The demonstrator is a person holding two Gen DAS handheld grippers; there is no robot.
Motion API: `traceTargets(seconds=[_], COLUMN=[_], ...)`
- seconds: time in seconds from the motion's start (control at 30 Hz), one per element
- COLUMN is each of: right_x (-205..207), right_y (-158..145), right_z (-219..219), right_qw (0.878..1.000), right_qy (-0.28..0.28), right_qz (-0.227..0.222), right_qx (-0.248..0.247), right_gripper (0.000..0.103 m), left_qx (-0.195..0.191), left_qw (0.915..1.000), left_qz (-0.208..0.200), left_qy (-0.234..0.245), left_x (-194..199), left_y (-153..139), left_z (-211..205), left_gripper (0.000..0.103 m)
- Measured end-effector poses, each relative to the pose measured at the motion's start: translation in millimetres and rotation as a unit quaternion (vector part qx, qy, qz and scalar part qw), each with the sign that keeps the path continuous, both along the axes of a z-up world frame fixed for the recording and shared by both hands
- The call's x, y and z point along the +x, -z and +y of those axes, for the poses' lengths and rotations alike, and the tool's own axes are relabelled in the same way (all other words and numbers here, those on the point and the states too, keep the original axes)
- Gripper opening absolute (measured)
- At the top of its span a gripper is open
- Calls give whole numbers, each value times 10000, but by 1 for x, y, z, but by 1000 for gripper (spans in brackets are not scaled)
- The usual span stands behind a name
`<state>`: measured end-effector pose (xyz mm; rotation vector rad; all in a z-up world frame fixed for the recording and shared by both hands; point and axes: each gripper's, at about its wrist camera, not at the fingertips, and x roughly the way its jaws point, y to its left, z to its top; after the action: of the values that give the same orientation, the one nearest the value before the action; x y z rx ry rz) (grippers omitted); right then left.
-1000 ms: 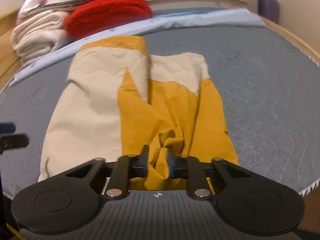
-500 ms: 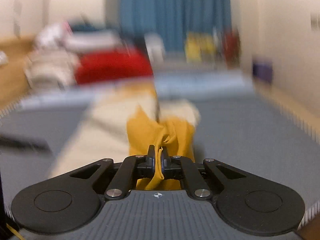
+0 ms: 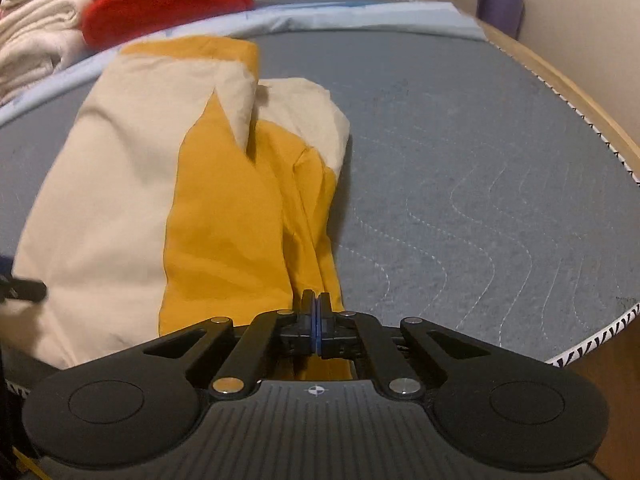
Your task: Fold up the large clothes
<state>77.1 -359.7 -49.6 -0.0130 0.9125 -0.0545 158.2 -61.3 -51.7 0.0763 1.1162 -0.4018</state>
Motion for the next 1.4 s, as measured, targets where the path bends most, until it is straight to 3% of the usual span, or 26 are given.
traceTargets(seconds=[0.1, 0.2, 0.3, 0.4, 0.43, 0.47, 0.53, 0.63, 0.7, 0.87, 0.93, 1.03, 1.1, 1.17, 1.23, 1.33, 1.4], right_x=[0, -3, -12, -7, -1, 8, 34, 83, 119, 177, 196, 211, 219, 221, 217, 203, 203], right_y=[-7, -17, -45, -77, -83, -86, -83, -64, -47, -18, -2, 8, 8, 2, -10, -35, -37], right_z=[-1, -5, -14, -13, -11, -8, -1, 8, 6, 1, -3, -4, -3, -3, -5, -14, -16], right_qw=[10000, 9997, 9936, 9804, 9766, 9739, 9724, 9757, 9777, 9706, 9645, 9594, 9550, 9498, 9461, 9334, 9518], right_qy=[-42, 167, 439, 186, 18, -188, -588, -752, -482, 296, 513, 687, 581, 403, 291, 424, 715], right_qz=[-78, -180, -1044, -1934, -2105, -2185, -2091, -1624, -1205, -858, -555, -491, -511, -605, -925, -1755, -1789], right_qx=[26, -6, 50, 326, 448, 593, 856, 1263, 1652, 2229, 2530, 2692, 2864, 3044, 3089, 3102, 2387], right_gripper=[0, 1, 14, 34, 45, 57, 68, 71, 71, 71, 70, 69, 53, 7, 2, 1, 1], left_qx=[-375, 245, 213, -124, -239, -364, -453, -430, -422, -226, -227, -265, -255, -269, -300, -419, -606], left_qw=[9993, 9984, 9992, 9999, 9994, 9986, 9974, 9968, 9970, 9982, 9984, 9984, 9985, 9984, 9983, 9980, 9974], left_qz=[-31, 501, 316, -50, -180, -284, -365, -398, -402, -380, -320, -311, -314, -310, -302, -280, -219], left_qy=[-71, 60, 121, -93, -172, -265, -433, -547, -515, -410, -417, -390, -377, -385, -395, -373, -325], left_x=[-5, -4, -5, -4, 0, 1, 6, 12, 13, 15, 19, 23, 25, 27, 30, 32, 32], left_y=[-14, 13, 3, -18, -25, -30, -33, -33, -32, -23, -17, -16, -15, -15, -15, -17, -17], left_z=[12, 7, 6, 12, 13, 15, 16, 15, 10, 9, 10, 9, 7, 5, 3, 0, -2], left_gripper=[75, 76, 77, 77, 77, 77, 77, 77, 77, 77, 77, 77, 77, 77, 77, 78, 79])
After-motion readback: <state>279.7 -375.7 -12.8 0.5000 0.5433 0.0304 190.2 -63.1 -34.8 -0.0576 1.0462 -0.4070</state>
